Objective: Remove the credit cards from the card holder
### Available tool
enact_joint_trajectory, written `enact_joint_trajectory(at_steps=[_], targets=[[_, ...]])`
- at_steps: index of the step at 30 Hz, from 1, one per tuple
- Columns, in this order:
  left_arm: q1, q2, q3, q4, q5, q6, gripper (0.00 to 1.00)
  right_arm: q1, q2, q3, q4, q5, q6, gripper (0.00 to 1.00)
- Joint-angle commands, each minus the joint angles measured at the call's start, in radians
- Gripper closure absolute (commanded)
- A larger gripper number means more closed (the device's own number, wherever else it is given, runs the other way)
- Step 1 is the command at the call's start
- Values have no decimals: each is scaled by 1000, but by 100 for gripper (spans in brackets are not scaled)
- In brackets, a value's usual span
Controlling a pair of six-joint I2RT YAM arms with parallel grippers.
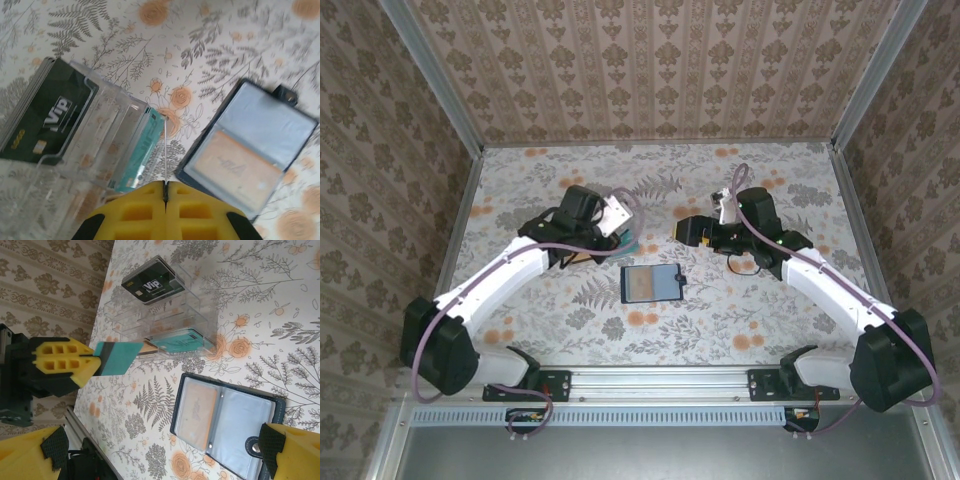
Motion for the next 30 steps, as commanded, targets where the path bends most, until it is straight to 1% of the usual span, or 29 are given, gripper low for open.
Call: enact_joint_trajectory(at_steps=[1, 5, 10, 16, 30], targets=[[-16, 71, 58, -67, -109, 232, 100, -10, -35, -9, -29, 33, -25, 0], [-22, 176, 116, -103, -145, 273, 100, -16, -50, -12, -36, 44, -24, 0], [-43, 235, 113, -49, -161, 304, 100, -19, -73, -27, -45, 63, -18, 0], [-66, 272, 109, -11, -166, 327, 100, -20, -100, -51, -47, 81, -5, 0], [-61, 316, 76, 63, -215, 350, 100, -20, -109, -64, -45, 74, 5, 0]])
